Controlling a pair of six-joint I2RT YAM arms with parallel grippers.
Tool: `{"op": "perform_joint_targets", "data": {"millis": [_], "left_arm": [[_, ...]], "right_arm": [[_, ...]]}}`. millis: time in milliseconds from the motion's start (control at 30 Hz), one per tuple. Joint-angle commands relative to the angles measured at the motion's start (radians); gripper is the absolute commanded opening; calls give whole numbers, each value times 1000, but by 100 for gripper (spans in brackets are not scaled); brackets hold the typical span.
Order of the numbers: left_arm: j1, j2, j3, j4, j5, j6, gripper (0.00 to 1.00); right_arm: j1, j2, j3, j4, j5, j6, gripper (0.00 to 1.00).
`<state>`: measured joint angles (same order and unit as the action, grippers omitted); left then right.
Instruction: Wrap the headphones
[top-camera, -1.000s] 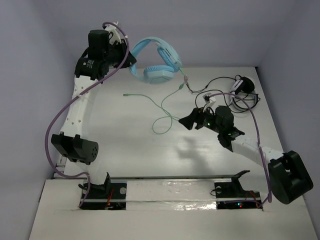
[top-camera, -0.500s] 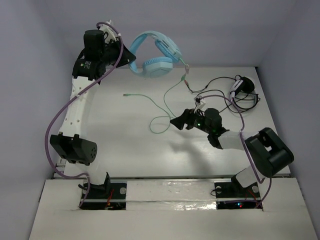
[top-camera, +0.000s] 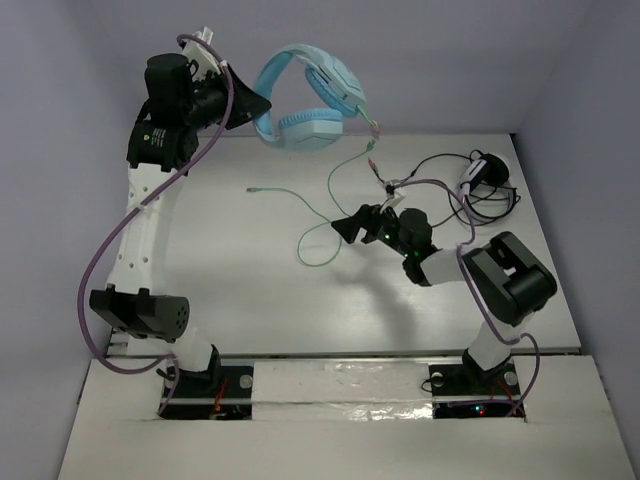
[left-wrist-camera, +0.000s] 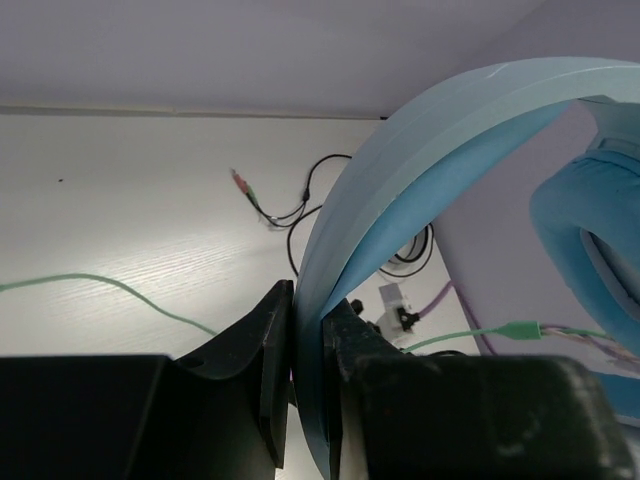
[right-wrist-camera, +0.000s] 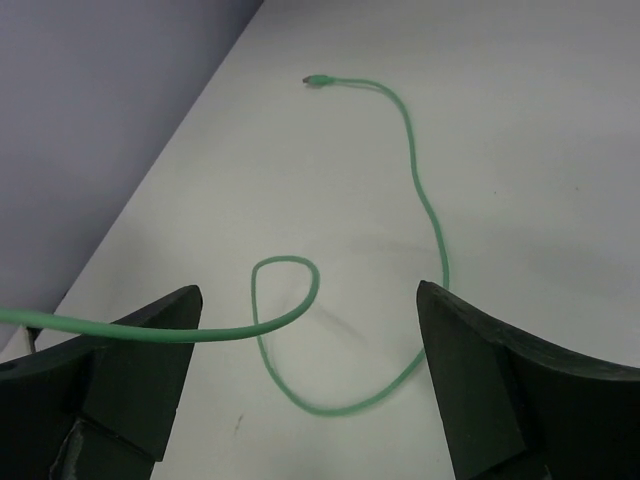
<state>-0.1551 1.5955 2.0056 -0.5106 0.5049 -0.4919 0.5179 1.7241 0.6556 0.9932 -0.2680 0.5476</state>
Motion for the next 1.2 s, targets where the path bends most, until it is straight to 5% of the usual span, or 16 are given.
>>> {"op": "perform_joint_targets", "data": {"millis": [0,400,600,700,833,933,1067,1167], "left_arm": [[6,-91,56,119,66,-86,0],[6,-147,2,150,75,-114,0],[6,-170,-56,199,98,-155,0],[6,-189,-64,199,81,-152,0],[6,-183,-15,156,3,-119,0],[6,-160,10,153,-84,-100,0],[15,-118,-10,204,-175,-111,0],[15,-66,-33,225,-291,-100,0]], "right_arm": [[16,80,38,262,56,52,93],[99,187,194,380,180,84,83],[151,236,280,397,248,107,69],[160,249,306,397,256,120,58],[169,209,279,407,257,124,17],[178,137,185,384,262,118,0],[201,26,108,126,230,91,0],[228,-79,115,-221,256,61,0]]}}
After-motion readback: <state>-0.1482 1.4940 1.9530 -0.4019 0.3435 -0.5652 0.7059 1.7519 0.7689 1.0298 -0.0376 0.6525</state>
